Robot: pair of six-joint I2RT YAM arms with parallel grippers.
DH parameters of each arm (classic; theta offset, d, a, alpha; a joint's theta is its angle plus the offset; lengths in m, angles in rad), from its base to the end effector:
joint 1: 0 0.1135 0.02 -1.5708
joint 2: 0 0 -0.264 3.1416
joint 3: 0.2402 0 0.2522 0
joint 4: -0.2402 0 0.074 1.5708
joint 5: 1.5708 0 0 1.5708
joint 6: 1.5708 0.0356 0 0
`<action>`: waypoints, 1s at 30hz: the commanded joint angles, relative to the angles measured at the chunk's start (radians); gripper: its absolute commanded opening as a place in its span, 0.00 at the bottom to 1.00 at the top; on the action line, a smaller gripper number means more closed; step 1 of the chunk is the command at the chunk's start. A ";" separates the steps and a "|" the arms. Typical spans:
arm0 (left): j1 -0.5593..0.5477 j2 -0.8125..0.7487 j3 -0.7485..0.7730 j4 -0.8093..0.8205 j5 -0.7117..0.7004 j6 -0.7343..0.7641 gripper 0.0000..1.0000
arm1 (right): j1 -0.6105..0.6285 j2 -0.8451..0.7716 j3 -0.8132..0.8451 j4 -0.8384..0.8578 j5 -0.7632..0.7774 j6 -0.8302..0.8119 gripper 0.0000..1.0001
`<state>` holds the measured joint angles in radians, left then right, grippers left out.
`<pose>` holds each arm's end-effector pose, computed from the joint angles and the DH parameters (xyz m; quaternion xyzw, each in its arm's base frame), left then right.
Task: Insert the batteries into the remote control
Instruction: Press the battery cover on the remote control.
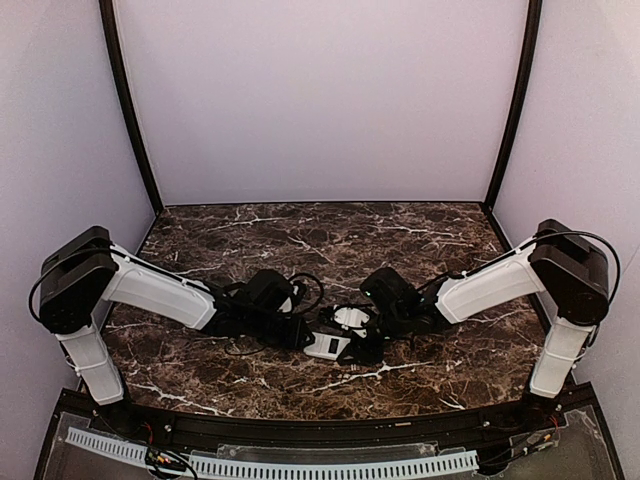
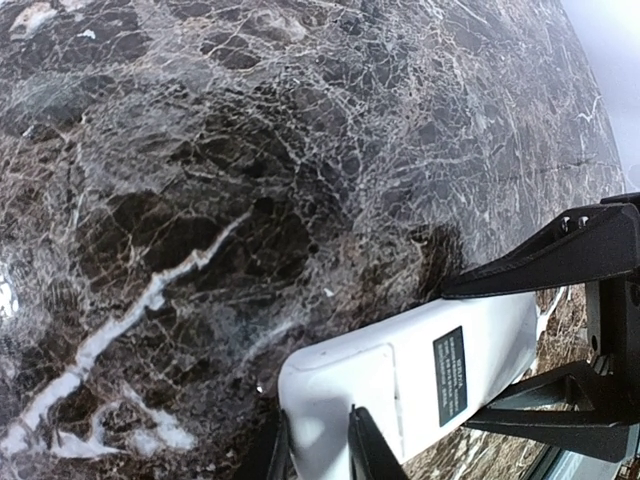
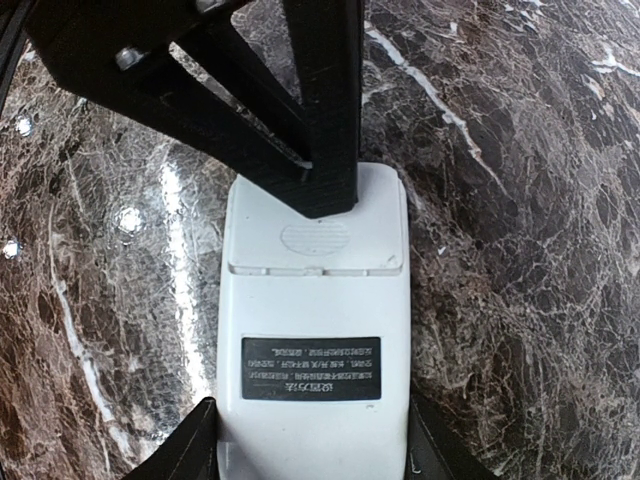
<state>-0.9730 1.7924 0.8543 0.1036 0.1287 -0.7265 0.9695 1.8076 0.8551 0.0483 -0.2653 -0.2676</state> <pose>0.1902 -0.2875 0.1280 0.1374 0.9212 -0.3094 0.1920 0.1845 0.2855 0.1201 -0.5784 0.7380 0.2288 0.2616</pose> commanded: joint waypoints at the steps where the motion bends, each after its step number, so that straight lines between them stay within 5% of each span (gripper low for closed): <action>1: -0.059 0.118 -0.096 -0.186 0.244 0.026 0.23 | 0.011 0.122 -0.018 0.125 0.039 0.041 0.00; 8: -0.028 0.039 -0.055 -0.282 0.129 0.078 0.30 | 0.010 0.103 -0.026 0.097 0.047 0.052 0.01; 15: 0.020 -0.005 -0.057 -0.254 0.129 0.107 0.34 | 0.011 0.065 -0.051 0.085 0.056 0.075 0.46; 23: 0.035 -0.053 -0.057 -0.216 0.140 0.124 0.37 | 0.008 -0.009 -0.055 0.067 0.053 0.096 0.85; 30: 0.072 -0.101 -0.087 -0.195 0.124 0.122 0.38 | -0.014 -0.074 -0.045 0.058 0.007 0.114 0.97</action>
<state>-0.9302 1.7126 0.8223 0.0246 0.2726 -0.6159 0.9703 1.7779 0.8169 0.1310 -0.2386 -0.1856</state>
